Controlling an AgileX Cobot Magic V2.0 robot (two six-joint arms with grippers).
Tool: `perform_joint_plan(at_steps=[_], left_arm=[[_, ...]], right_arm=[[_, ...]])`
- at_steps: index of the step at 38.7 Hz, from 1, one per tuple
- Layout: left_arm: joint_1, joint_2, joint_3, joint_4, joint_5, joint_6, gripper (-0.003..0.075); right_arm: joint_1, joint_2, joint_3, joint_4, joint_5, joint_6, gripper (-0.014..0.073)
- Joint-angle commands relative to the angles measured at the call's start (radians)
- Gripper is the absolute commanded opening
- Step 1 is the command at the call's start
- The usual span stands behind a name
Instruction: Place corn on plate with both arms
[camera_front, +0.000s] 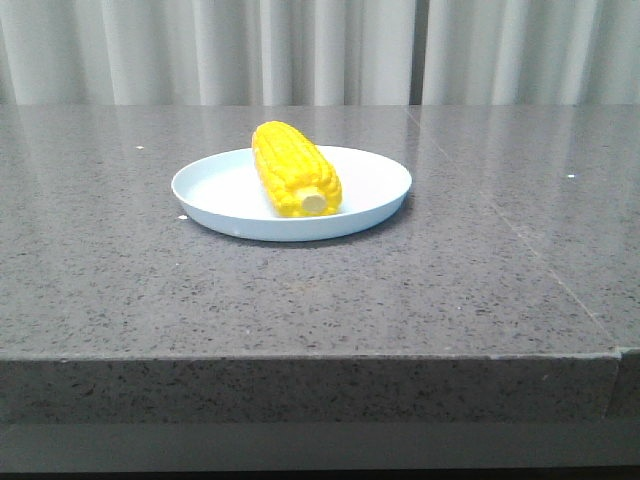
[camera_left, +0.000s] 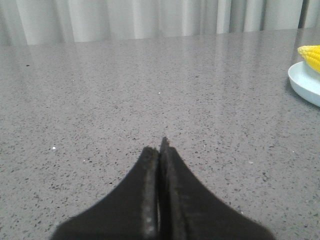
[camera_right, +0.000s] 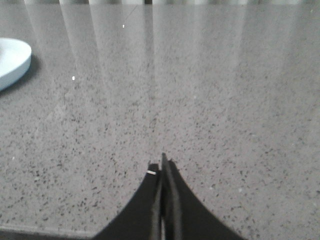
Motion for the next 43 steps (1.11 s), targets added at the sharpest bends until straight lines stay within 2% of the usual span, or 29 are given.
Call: perform_joint_plan(at_steps=[1,10,43], left_arm=[[0.002,-0.018,0.021,-0.011,-0.090,0.001,-0.0020],[0.002,-0.018,0.021,-0.011,-0.090,0.001,-0.0020],[0.002,-0.018,0.021,-0.011,-0.090,0.001,-0.0020]], right_arm=[[-0.024,-0.035,-0.023,0.008,-0.049,-0.013,-0.0050],[-0.054,-0.104,-0.023,0.008,0.040,-0.013,-0.0050],[-0.054,-0.104,-0.023,0.008,0.041,-0.013,-0.0050]])
